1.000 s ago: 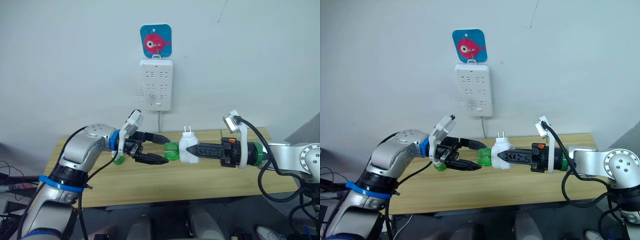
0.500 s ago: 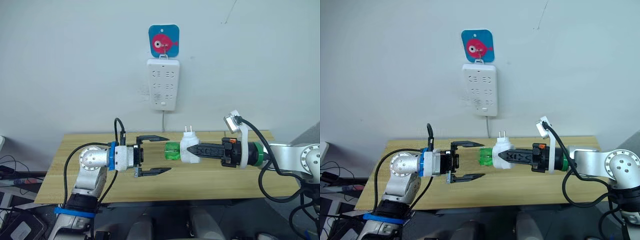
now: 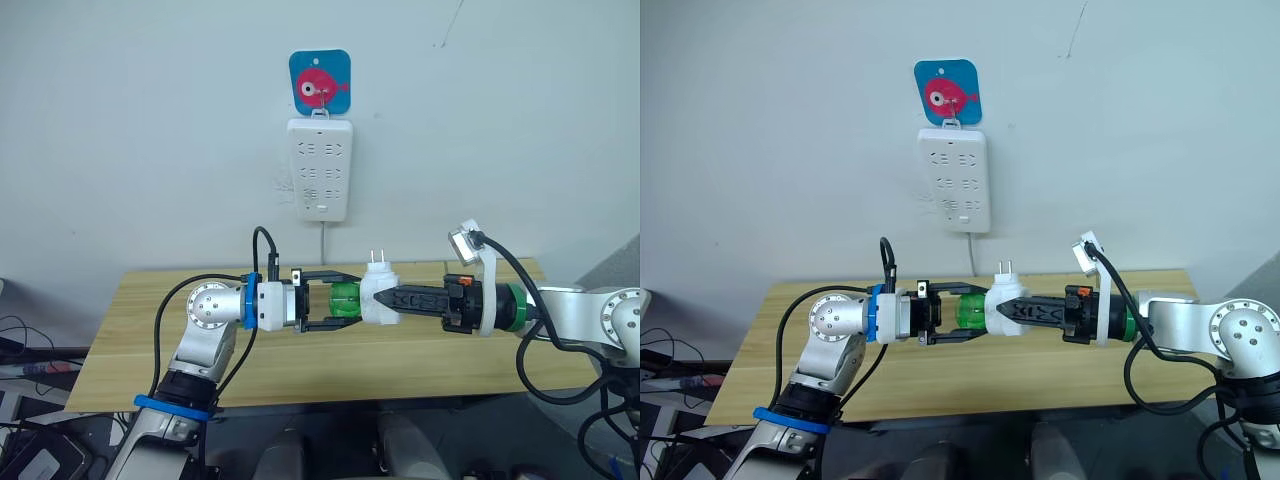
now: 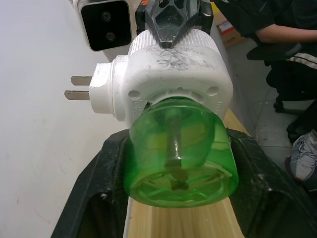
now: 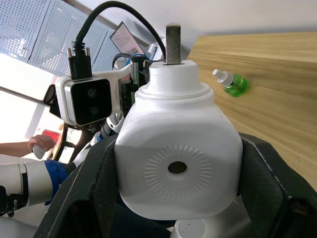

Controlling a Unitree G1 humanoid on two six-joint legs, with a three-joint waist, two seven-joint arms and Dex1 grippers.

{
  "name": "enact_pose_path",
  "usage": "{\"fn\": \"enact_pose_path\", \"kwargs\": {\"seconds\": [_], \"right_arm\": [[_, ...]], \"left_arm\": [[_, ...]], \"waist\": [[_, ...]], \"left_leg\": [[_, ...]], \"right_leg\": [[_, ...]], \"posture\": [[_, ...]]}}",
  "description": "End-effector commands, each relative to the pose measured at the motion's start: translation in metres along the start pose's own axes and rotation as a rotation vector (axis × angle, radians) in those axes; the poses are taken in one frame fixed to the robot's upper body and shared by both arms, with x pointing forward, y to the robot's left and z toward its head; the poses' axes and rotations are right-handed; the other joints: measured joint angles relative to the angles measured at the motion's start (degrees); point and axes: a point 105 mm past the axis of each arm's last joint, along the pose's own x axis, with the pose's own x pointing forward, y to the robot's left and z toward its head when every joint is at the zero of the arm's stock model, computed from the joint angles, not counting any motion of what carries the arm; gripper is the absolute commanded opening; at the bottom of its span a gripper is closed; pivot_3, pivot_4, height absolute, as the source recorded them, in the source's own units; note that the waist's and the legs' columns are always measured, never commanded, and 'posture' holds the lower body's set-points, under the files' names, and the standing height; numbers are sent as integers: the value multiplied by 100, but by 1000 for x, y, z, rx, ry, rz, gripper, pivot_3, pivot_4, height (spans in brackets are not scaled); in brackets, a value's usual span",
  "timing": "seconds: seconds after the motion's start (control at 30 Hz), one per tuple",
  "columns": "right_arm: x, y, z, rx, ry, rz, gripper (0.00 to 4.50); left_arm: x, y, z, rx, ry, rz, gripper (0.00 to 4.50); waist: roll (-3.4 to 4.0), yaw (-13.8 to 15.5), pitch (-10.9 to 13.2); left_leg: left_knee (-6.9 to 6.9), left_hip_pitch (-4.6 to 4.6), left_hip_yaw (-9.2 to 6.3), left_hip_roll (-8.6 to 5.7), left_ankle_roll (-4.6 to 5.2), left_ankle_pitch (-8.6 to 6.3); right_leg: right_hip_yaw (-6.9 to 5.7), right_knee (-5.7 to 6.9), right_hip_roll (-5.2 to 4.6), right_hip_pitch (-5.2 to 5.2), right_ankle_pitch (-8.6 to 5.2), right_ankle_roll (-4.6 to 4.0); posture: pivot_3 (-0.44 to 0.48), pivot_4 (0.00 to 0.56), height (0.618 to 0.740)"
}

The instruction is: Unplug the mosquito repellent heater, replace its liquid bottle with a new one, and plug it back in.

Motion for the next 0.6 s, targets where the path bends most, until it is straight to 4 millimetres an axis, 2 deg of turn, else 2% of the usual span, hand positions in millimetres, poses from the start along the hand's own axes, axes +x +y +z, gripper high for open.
{"fn": "enact_pose_path", "kwargs": {"seconds": [0.03, 0.07, 0.17, 0.23, 0.27, 0.3, 0.4, 0.5, 0.6], "right_arm": [[-1, 10, 1, -27, -6, 29, 2961], [-1, 10, 1, -28, -3, 28, 2961], [-2, 11, -1, -32, 14, 26, 2961], [-2, 11, -4, -36, 32, 28, 2961], [-2, 12, -4, -37, 39, 29, 2961], [-2, 12, -5, -38, 43, 30, 2961], [-1, 12, -6, -39, 48, 28, 2961], [0, 10, -5, -37, 43, 16, 2961], [0, 10, -5, -36, 36, 9, 2961]], "left_arm": [[-1, 7, 16, -16, -37, -13, 2255], [-2, 5, 18, -76, -31, -52, 2255], [-9, -2, 16, -415, 73, -173, 2255], [-21, 7, 22, -846, 110, -227, 2255], [-25, 9, 27, -989, 117, -252, 2255], [-28, 12, 31, -1047, 120, -276, 2255], [-28, 21, 32, -1069, 127, -283, 2255], [-32, 15, 40, -1068, 98, -359, 2255], [-30, 16, 25, -938, 135, -277, 2255]], "waist": [[0, 0, 0], [0, -2, 0], [1, -17, 0], [0, -31, 0], [-1, -28, 1], [0, -38, 1], [1, -67, 0], [1, -90, 1], [1, -94, 0]], "left_leg": [[0, 0, 1, 0, 0, 0], [0, 0, 1, 0, 0, 0], [-1, -1, -7, 1, 0, 0], [-1, 0, -12, 2, 0, 0], [1, -3, -21, 1, 0, 1], [4, -7, -29, -1, 2, 2], [1, 1, -20, -3, 3, 3], [-2, 1, -17, -2, 3, 3], [-5, 2, -20, 3, 3, 3]], "right_leg": [[1, 0, 0, 0, 0, 0], [1, 0, 0, 0, 0, 0], [-4, 2, 3, -1, 0, 0], [-8, 3, 6, 0, -1, 1], [-15, 6, 8, 1, -2, 2], [-23, 6, 11, 1, -4, 6], [-16, 1, 12, 5, -7, 10], [-13, 3, 11, 0, -3, 1], [-14, 4, 11, -3, -2, -1]], "posture": [[-158, 124, 733], [-158, 124, 733], [-149, 125, 733], [-140, 125, 733], [-140, 125, 733], [-138, 126, 733], [-138, 126, 733], [-138, 126, 733], [-147, 130, 733]]}}
